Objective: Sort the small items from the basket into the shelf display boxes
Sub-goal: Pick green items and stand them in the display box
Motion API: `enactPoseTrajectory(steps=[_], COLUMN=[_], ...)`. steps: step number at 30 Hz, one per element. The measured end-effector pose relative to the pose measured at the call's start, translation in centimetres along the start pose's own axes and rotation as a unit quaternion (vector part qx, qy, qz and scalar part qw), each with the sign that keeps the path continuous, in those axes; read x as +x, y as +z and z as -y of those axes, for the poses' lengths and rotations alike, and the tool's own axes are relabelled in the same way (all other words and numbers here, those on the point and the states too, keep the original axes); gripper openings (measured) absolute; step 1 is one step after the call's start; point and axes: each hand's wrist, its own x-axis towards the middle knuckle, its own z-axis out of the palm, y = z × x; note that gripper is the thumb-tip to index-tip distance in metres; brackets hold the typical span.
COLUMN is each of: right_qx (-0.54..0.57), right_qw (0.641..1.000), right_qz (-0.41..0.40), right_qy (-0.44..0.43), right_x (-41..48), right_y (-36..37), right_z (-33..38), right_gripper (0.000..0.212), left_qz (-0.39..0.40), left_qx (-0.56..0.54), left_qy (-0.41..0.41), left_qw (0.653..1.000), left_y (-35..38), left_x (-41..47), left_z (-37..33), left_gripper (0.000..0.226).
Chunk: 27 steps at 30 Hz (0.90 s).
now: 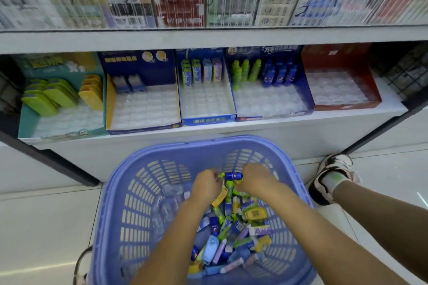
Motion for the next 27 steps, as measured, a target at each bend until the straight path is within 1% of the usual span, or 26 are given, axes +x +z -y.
enactPoseTrajectory(steps=[1,2,3,4,7,12,15,17,19,21,24,26,27], right_qx=[-0.001,0.013,0.022,0.018,-0.038,-0.116,-0.14,-0.144,-0.133,-0.114,-0.112,-0.13,-0.141], right_qw=[0.999,0.997,0.997,0.998,0.999,0.993,0.988,0.986,0.986,0.987,0.979,0.976,0.975], right_qz=[0.031,0.041,0.034,0.025,-0.002,-0.019,-0.02,-0.028,-0.024,-0.014,0.008,0.013,0.011], right_qy=[0.038,0.061,0.068,0.063,0.032,-0.021,-0.057,-0.078,-0.094,-0.113,-0.169,-0.174,-0.169], right_x=[0.8,1.5,2.1,2.5,3.7,5.4,5.8,6.0,6.3,6.4,6.6,6.9,7.0], right_y=[2.0,3.6,5.0,6.2,8.5,10.7,11.8,12.3,12.4,12.3,12.3,12.1,12.0], right_z=[-0.5,-1.1,-1.6,-2.1,-3.0,-3.9,-4.6,-4.7,-4.6,-4.4,-3.8,-3.2,-2.9], right_gripper=[0.039,0.054,0.06,0.061,0.051,0.061,0.071,0.071,0.066,0.069,0.076,0.073,0.07], left_qz=[0.015,0.02,0.019,0.017,0.019,0.016,0.018,0.008,-0.011,-0.024,-0.02,-0.01,-0.002], left_qx=[0.017,0.029,0.036,0.042,0.07,0.098,0.089,0.064,0.013,-0.041,-0.142,-0.2,-0.203], left_qy=[-0.023,-0.039,-0.05,-0.059,-0.066,-0.099,-0.115,-0.109,-0.108,-0.115,-0.165,-0.203,-0.211], left_qw=[0.999,0.999,0.998,0.997,0.995,0.99,0.989,0.992,0.994,0.992,0.976,0.959,0.956], left_y=[0.8,1.6,2.2,2.8,4.2,5.6,5.9,5.6,5.2,4.7,3.8,3.1,2.7], left_x=[0.3,0.6,0.9,1.3,2.7,4.3,4.6,4.5,4.3,4.1,3.8,3.5,3.3], left_z=[0.8,1.4,1.8,2.0,2.2,2.8,3.6,4.3,4.9,5.2,5.5,5.5,5.5], left_gripper=[0.032,0.034,0.035,0.036,0.042,0.049,0.045,0.038,0.031,0.028,0.026,0.024,0.024])
